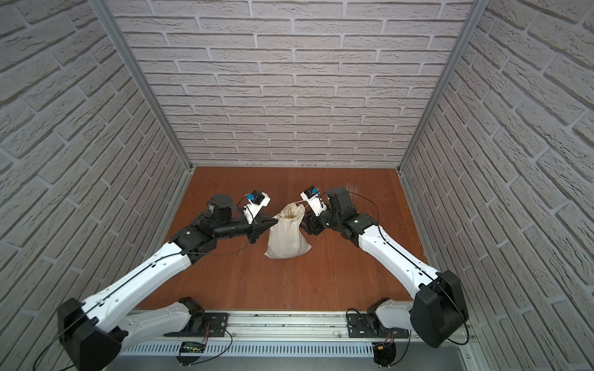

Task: Close the soil bag
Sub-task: Frap the soil bag at the center of the board.

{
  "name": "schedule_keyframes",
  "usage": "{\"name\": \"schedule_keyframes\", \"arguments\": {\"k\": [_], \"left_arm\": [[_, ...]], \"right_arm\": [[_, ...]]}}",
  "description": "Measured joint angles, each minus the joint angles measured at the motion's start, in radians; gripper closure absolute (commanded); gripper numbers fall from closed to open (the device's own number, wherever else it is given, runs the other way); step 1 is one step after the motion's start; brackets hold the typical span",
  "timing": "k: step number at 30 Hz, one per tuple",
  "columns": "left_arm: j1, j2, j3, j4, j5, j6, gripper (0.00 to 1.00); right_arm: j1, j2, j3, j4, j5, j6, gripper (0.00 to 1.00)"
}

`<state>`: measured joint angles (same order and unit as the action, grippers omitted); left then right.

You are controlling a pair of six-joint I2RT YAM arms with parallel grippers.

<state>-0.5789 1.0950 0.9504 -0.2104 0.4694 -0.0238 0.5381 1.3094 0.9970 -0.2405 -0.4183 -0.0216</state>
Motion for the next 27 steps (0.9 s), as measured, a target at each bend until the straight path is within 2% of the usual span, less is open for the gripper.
{"name": "schedule_keyframes", "arguments": {"k": [2,4,7,14,19,27], "left_arm": [[0.0,0.003,0.0,0.002,0.003,0.0,1.0],[0.0,0.003,0.0,0.002,0.003,0.0,1.0],[0.001,0.003,0.0,0.002,0.002,0.0,1.0],[0.005,-0.006,0.0,0.001,-0.031,0.0,1.0],[0.006,0.006,0.04,-0.039,-0.003,0.01,1.0],[0.018,0.094,0.173,-0.134,0.053,0.073,1.0]], "right_arm": [[0.001,0.0,-0.019,0.038,0.008,-0.009,0.79],[0.002,-0.004,-0.045,0.082,0.023,-0.008,0.88],[0.005,-0.033,-0.093,0.121,0.063,-0.008,0.96],[0.008,-0.236,-0.199,0.166,0.235,0.006,0.97],[0.028,-0.37,-0.208,0.167,0.326,0.018,0.97],[0.087,-0.402,-0.129,0.104,0.411,0.013,0.97]]}}
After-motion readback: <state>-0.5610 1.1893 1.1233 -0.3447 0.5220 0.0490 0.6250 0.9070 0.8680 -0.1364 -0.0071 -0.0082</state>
